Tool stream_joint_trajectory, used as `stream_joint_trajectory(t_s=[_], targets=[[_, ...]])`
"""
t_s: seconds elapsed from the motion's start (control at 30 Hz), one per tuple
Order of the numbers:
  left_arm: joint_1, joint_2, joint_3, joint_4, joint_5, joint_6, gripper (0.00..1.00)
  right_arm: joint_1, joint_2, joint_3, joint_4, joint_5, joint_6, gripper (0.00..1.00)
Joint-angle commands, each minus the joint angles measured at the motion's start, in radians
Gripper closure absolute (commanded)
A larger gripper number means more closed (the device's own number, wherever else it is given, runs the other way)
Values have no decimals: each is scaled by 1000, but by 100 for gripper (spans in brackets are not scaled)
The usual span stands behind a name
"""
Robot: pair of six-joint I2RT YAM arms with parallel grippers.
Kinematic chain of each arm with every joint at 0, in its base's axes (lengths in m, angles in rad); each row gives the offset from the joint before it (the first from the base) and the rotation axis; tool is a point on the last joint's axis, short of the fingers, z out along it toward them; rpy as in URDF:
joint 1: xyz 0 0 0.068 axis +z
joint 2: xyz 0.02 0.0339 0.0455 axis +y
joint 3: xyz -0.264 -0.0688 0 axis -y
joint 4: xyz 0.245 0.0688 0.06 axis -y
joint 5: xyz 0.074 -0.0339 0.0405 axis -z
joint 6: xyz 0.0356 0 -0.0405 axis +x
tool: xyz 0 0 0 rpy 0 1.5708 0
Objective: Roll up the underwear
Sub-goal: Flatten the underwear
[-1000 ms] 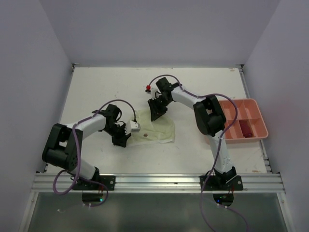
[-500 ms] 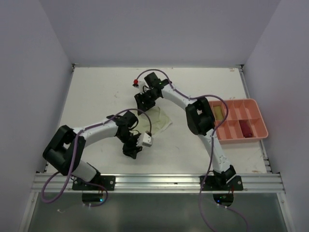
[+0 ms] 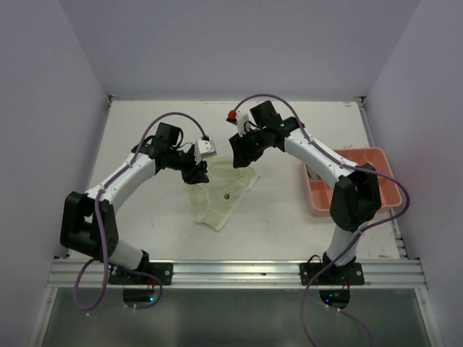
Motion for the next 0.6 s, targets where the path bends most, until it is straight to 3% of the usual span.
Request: stream_joint_trajectory(t_s=[0.0,0.2,0.37,0.57], targets=[[15,76,-9,23,-6,2,56,-1,36,-67,5,33,-13,52],[42,206,-24,256,-209,-111,61,-5,122,-96,-2,131,-9,58],[64,341,3,274,-305,-151,63,-22,206,-106,35,165,-29,61],[82,393,-21,209,-307,-148,68,-34,347,5,40,162,-85,62]])
